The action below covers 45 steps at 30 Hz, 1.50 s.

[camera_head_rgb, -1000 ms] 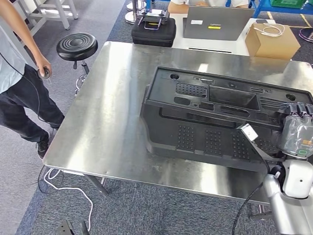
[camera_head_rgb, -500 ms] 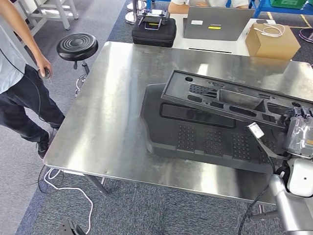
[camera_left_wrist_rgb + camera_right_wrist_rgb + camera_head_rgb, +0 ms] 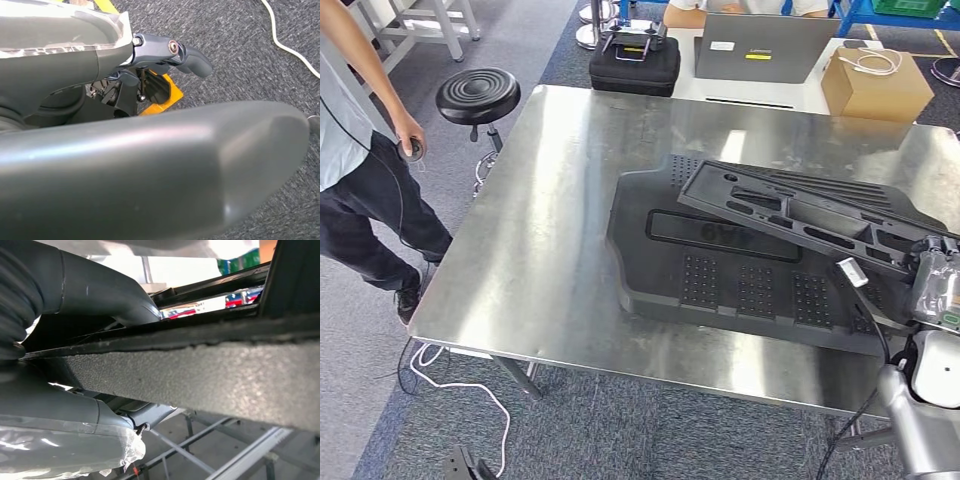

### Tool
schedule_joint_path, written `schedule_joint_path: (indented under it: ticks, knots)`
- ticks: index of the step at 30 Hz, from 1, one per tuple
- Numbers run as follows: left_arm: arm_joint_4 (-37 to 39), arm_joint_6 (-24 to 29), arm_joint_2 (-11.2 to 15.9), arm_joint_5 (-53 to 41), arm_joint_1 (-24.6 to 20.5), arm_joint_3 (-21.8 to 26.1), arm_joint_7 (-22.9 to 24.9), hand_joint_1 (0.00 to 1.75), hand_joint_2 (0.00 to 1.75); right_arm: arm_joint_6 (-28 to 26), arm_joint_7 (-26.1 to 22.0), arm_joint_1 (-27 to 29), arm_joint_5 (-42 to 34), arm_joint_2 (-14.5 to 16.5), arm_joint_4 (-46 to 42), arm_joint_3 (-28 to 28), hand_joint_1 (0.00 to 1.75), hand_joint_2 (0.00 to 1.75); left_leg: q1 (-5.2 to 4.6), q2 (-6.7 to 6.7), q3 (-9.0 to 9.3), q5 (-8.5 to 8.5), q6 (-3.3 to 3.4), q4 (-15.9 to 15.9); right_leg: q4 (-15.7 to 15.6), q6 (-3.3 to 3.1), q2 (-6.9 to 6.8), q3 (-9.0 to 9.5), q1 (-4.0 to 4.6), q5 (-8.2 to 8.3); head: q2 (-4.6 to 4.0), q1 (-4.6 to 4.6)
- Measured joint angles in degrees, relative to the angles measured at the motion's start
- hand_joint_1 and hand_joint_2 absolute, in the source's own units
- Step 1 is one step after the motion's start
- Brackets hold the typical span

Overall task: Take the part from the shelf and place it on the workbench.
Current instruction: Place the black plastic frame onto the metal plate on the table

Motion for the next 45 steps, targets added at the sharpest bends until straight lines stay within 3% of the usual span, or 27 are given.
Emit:
schedule_joint_path:
  ticks: [9, 16, 17, 20, 21, 28, 32, 45]
  knots:
    - [0.0, -0.16, -0.26, 0.0, -0.04, -0.07, 0.25, 0.0, 0.0, 0.31, 1.47, 0.92, 2.33, 1.67, 3.25, 0.85, 1.75, 1.75, 0.0, 0.0, 0.0, 0.0, 0.0, -0.01, 0.0, 0.0, 0.0, 0.0, 0.0, 0.0, 0.0, 0.0]
    - [0.0, -0.31, -0.41, 0.0, -0.12, -0.38, 0.39, 0.0, 0.0, -0.22, 4.33, 2.36, 2.84, 3.75, 4.82, 4.98, 1.75, 1.75, 0.01, 0.01, 0.01, 0.0, 0.0, -0.01, 0.0, 0.0, 0.01, -0.01, 0.01, 0.0, 0.0, 0.0]
    - [0.0, -0.31, -0.45, 0.0, -0.13, -0.48, 0.4, 0.0, 0.0, -0.27, 4.4, 2.47, 2.87, 4.01, 5.0, 5.52, 1.58, 1.75, 0.01, 0.01, 0.01, 0.0, 0.0, -0.01, 0.0, 0.0, 0.01, -0.01, 0.01, 0.0, 0.0, 0.0]
    - [0.0, -0.31, -0.48, 0.0, -0.13, -0.8, 0.42, 0.0, 0.0, -0.27, 4.24, 2.54, 2.91, 4.85, 5.39, 6.95, 0.32, 1.75, 0.01, 0.01, 0.02, 0.0, 0.0, -0.01, 0.0, 0.0, 0.01, 0.01, 0.01, 0.0, 0.0, 0.0]
    - [0.0, -0.31, -0.49, 0.0, -0.13, -0.89, 0.42, 0.0, 0.0, -0.2, 3.98, 2.59, 2.91, 5.14, 5.46, 7.39, 0.05, 1.75, 0.01, 0.01, 0.02, 0.0, 0.0, -0.01, 0.0, 0.0, 0.01, 0.01, 0.01, 0.0, 0.0, 0.0]
    - [0.0, -0.31, -0.48, 0.0, -0.11, -1.09, 0.42, 0.0, 0.0, 0.9, 3.31, 2.35, 2.91, 5.96, 5.55, 10.05, 0.0, 1.75, 0.01, 0.06, 0.12, -0.01, -0.01, -0.02, 0.0, 0.0, 0.09, 0.06, 0.01, 0.0, 0.0, 0.0]
    - [0.0, -0.31, -0.48, 0.0, -0.12, -1.17, 0.4, 0.0, 0.0, 0.87, 3.94, 1.83, 2.91, 5.89, 5.61, 11.28, 0.0, 0.0, 0.02, 0.24, 0.31, -0.03, -0.03, -0.02, -0.01, -0.01, 0.28, 0.16, 0.01, 0.0, 0.0, 0.0]
    - [0.0, -0.16, -0.49, 0.0, -0.04, -1.31, 0.27, 0.0, 0.0, -1.98, 5.78, 4.11, 2.9, 4.64, 1.69, 15.37, 0.0, 0.0, 0.08, 0.36, 0.44, -0.05, -0.06, -0.03, 0.01, -0.02, 0.39, 0.3, 0.05, 0.0, 0.0, 0.0]
